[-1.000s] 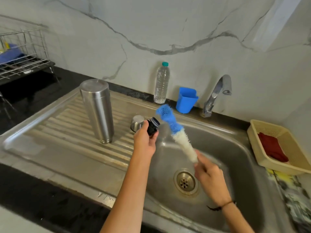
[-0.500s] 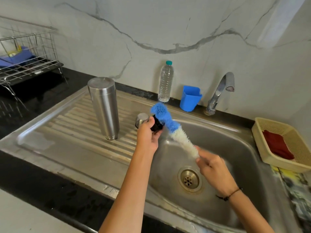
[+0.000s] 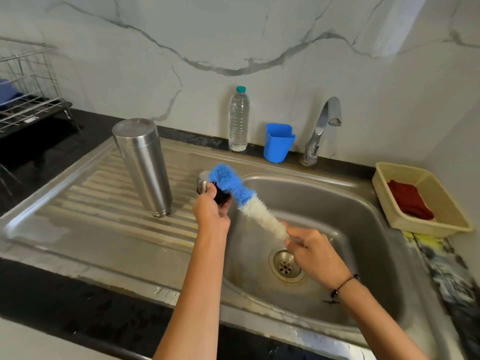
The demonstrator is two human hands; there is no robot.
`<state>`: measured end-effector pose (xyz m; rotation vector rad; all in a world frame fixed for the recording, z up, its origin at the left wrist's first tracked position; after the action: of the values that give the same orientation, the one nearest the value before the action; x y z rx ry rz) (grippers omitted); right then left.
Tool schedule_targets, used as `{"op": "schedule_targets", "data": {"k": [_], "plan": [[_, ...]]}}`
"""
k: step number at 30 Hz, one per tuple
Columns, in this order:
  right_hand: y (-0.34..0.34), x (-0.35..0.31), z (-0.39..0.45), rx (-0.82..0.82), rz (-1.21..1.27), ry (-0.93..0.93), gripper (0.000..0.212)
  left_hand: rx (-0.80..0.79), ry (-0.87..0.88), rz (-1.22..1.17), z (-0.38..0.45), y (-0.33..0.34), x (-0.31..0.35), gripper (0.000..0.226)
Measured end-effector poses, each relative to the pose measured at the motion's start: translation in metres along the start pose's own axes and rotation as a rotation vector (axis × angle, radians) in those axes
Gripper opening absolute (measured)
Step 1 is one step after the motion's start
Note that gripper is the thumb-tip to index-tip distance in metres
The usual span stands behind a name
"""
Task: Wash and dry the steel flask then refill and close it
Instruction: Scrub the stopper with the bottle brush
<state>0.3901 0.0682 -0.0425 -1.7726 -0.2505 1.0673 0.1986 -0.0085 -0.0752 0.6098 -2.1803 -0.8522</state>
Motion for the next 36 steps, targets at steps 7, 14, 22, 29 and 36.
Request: {"op": "schedule_targets", "data": {"k": [7, 14, 22, 29, 36], "plan": [[-0.021, -0.013, -0.011, -0.003, 0.073, 0.008, 0.045, 0.0, 0.032, -0.038, 0.002, 0.003, 0.0, 0.01], [-0.045, -0.017, -0.014, 0.173, 0.156, 0.048, 0.036, -0.128, 0.067, 0.035, -0.009, 0.027, -0.007, 0.02], [-0.044, -0.009, -0.016, 0.207, -0.011, 0.092, 0.036, -0.264, -0.015, 0.09, -0.026, 0.047, -0.029, 0.017], [-0.036, -0.011, -0.043, 0.091, -0.031, 0.114, 0.035, -0.165, -0.002, -0.074, -0.012, 0.037, -0.022, 0.011], [-0.041, 0.001, -0.027, 0.137, 0.016, 0.138, 0.038, -0.147, -0.043, -0.058, -0.015, 0.036, -0.037, 0.01]]}}
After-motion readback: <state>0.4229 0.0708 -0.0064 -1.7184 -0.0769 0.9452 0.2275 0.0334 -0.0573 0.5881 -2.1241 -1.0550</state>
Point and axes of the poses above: each hand's wrist, its own z-axis towards the middle knuckle, its own y-axis out of the palm, x = y × z, the point moved 6 cm from there along z, towards the middle knuckle, and after that the axes turned 10 degrees about -z, right-handed, at the moved point
